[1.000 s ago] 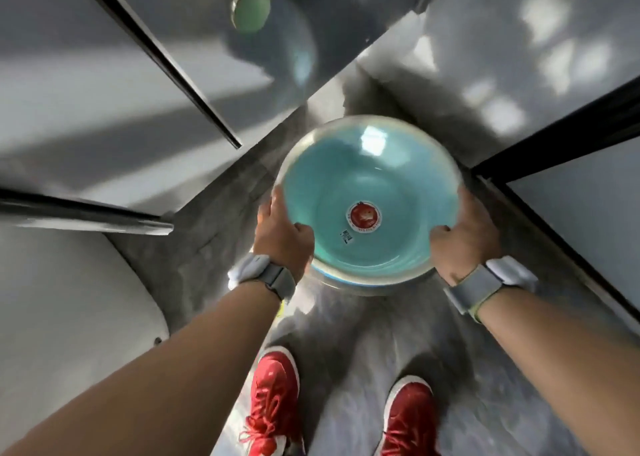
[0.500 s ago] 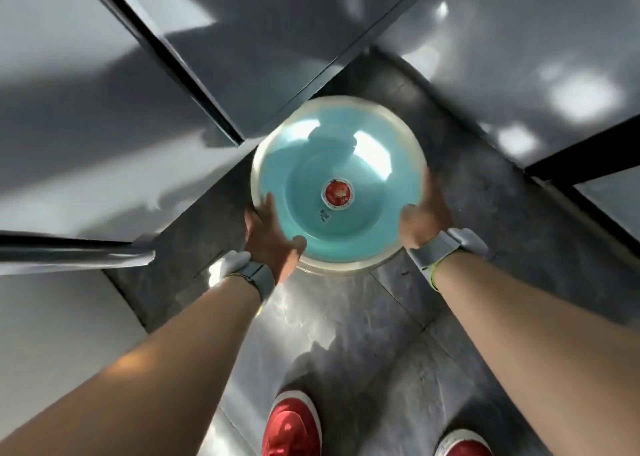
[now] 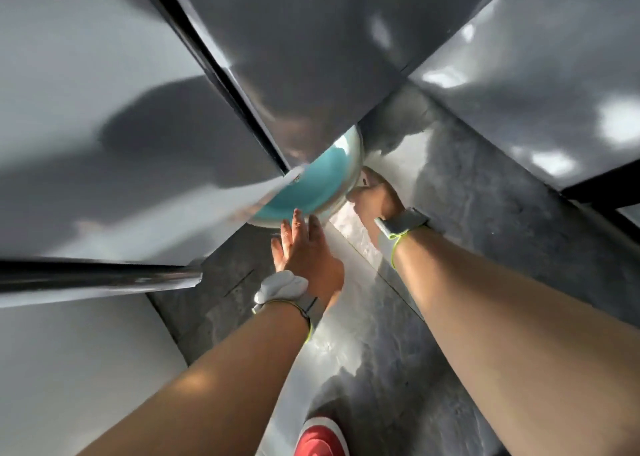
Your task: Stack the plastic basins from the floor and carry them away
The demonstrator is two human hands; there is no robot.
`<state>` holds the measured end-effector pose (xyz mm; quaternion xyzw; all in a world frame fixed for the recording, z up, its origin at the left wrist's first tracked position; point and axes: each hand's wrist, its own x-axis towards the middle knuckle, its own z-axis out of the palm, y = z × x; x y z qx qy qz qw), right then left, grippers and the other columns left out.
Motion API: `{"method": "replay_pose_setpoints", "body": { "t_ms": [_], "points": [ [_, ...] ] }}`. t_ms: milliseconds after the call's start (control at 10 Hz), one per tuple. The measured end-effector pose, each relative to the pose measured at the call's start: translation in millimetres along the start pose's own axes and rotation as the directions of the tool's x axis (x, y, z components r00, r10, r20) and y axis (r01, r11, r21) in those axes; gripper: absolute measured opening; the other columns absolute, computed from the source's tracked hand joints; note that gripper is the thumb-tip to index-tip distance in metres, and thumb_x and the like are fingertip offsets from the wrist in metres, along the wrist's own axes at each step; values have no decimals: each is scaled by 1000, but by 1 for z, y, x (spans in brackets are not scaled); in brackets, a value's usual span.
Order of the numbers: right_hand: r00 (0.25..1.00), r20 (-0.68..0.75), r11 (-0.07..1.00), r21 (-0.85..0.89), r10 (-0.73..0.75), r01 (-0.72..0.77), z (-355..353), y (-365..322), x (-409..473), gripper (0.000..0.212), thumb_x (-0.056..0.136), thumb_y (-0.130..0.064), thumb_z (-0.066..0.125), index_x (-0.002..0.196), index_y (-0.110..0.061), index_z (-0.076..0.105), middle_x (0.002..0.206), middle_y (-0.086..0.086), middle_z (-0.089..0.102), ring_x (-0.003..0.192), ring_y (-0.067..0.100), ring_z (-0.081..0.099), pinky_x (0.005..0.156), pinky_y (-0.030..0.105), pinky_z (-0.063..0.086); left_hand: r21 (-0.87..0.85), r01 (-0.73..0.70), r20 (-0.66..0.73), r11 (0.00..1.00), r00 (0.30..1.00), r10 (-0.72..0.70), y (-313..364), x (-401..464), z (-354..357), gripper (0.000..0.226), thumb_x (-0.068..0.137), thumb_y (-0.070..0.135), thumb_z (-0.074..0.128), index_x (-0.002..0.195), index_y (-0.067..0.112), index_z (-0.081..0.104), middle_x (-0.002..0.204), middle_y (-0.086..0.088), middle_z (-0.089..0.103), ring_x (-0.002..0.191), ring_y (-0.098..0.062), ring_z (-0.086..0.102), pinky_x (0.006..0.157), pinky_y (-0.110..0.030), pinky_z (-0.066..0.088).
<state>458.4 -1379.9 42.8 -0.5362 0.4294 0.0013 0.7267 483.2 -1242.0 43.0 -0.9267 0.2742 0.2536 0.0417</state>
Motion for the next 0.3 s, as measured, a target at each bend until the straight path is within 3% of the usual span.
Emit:
{"method": "replay_pose_setpoints", "body": {
  "t_ms": [100,200,300],
  "points": [
    [998,57,968,-249,-14,28,9,-3,-3,62,103,-15,22,50,-17,54,39,-6,47,29,0,45,34,13,39,0,-3,-15,1000,1000,3,-13,-2,-9,76,88,24,45,152,12,6,161,-7,0,146,-28,5,117,-45,15],
    [996,-23,938,-335,81,-84,6,19,-4,37,94,-9,43,65,-32,43,70,-14,44,61,2,43,79,29,50,-34,-4,-18,999,1000,3,-20,-9,-18,75,89,22,44,152,11,6,161,-8,5,146,-29,9,117,-45,17],
    [993,-82,941,-320,87,-109,9,22,-6,36,90,-4,46,68,-33,38,74,-13,42,67,7,43,94,42,47,-43,-5,-27,999,1000,4,-19,-9,-25,73,90,23,43,152,11,5,161,-8,7,146,-28,9,117,-43,17]
  ]
}}
